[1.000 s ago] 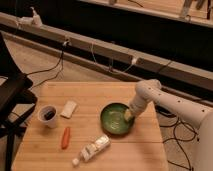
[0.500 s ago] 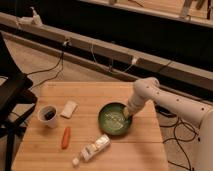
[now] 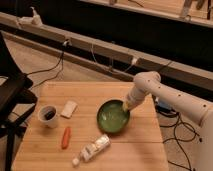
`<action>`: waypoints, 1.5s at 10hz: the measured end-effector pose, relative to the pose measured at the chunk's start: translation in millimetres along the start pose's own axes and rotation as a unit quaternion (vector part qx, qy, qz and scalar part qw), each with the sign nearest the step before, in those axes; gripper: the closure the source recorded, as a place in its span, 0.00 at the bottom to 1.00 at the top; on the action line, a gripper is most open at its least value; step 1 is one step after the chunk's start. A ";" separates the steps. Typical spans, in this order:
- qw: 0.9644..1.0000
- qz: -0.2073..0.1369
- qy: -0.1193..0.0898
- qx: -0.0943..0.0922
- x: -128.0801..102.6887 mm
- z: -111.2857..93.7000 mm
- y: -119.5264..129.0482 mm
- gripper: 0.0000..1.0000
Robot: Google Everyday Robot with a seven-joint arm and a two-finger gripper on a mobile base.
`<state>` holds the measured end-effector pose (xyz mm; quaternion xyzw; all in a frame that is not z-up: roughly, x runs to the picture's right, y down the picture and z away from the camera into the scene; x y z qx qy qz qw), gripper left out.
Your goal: Pick up the ceramic bowl
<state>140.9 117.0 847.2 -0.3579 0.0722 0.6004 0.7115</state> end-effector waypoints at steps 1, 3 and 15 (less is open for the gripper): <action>1.000 -0.001 -0.007 -0.019 -1.6 -4.6 2.5 1.00; 0.998 -0.008 -0.026 -0.058 -5.7 -15.4 12.9 1.00; 0.995 -0.037 -0.045 -0.080 -11.8 -43.3 34.2 0.73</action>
